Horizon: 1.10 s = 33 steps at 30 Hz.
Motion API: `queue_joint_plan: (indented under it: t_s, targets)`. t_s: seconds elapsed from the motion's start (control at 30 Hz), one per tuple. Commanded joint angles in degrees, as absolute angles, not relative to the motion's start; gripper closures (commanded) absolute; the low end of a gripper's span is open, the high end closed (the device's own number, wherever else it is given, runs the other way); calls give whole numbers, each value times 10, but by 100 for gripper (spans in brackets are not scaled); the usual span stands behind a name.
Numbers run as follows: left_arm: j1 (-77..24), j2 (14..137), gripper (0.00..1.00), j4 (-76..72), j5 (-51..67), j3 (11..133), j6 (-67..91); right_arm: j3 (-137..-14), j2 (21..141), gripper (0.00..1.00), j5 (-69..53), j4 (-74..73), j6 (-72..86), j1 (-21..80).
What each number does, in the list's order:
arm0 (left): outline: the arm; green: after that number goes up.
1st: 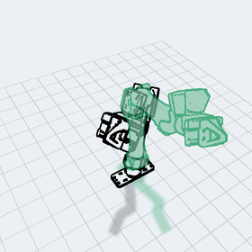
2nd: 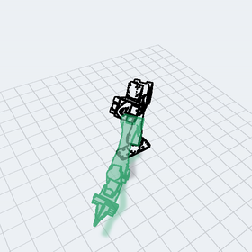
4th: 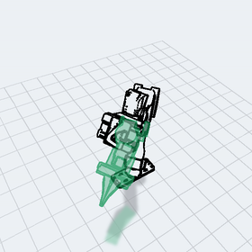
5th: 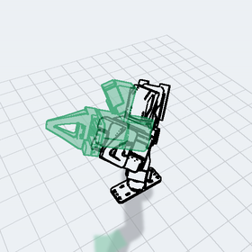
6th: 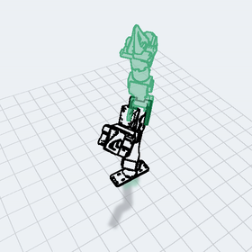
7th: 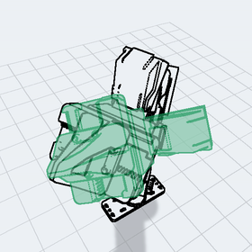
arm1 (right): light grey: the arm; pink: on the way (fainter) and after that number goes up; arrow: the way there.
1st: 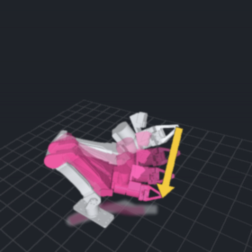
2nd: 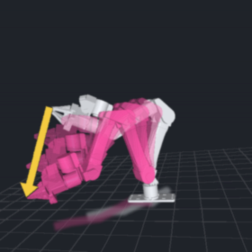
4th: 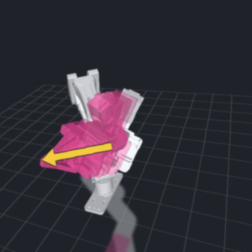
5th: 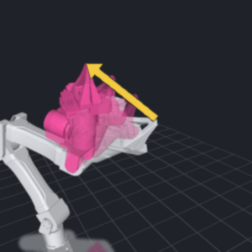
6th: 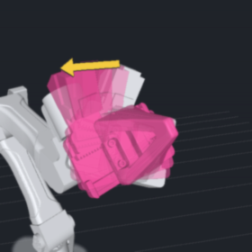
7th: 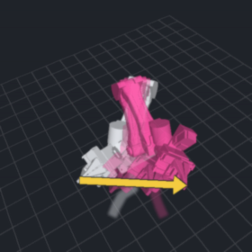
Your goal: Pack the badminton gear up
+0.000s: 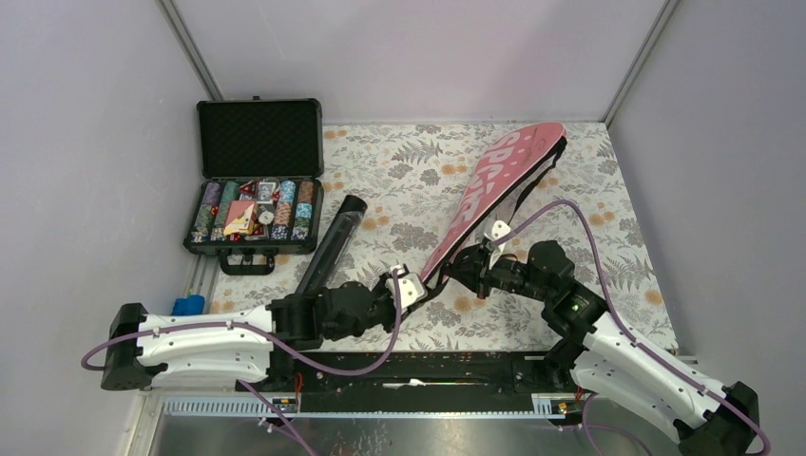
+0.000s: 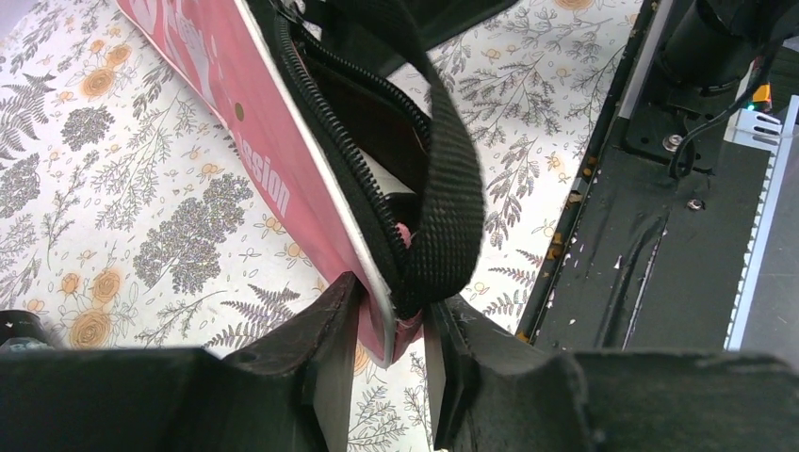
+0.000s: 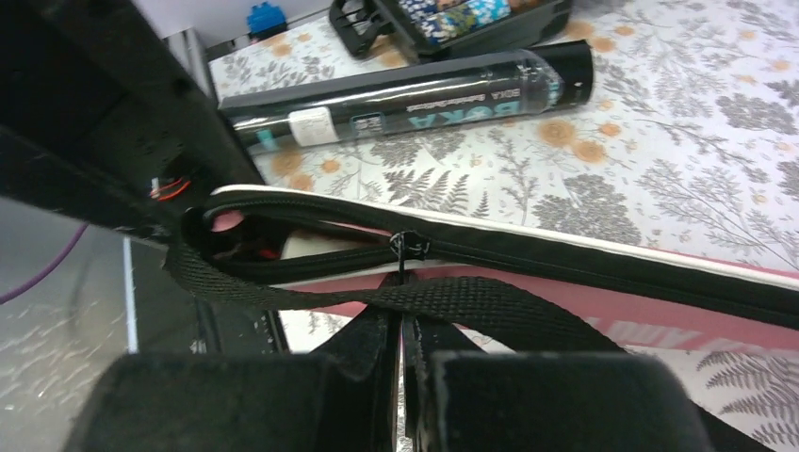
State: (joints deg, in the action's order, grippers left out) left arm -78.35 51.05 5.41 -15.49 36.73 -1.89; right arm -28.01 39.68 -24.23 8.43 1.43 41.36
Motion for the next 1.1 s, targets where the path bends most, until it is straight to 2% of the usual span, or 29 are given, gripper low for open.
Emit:
queue_joint_plan:
  t_s: [0.0, 0.37, 0.53, 0.63, 0.73, 0.8, 1.07]
  targets:
    - [-770, 526, 72, -3, -151, 410, -2, -328, 388, 100, -334, 97, 5, 459]
    - [-733, 531, 74, -3, -92, 433, 27, -386, 398, 100, -295, -30, -15, 555]
    - [-728, 537, 72, -1, -90, 442, 30, -392, 414, 100, -237, -17, 48, 587]
    - [-728, 516, 63, 3, -102, 420, 24, -389, 389, 100, -188, -13, 67, 587]
    - [-728, 479, 43, -6, -73, 389, -31, -394, 359, 100, -143, -28, 69, 587]
    - [-728, 459, 35, 10, -66, 379, -59, -395, 344, 100, -124, -35, 73, 587]
    - [-728, 429, 28, 54, -43, 377, -180, -400, 331, 100, -135, -47, 90, 587]
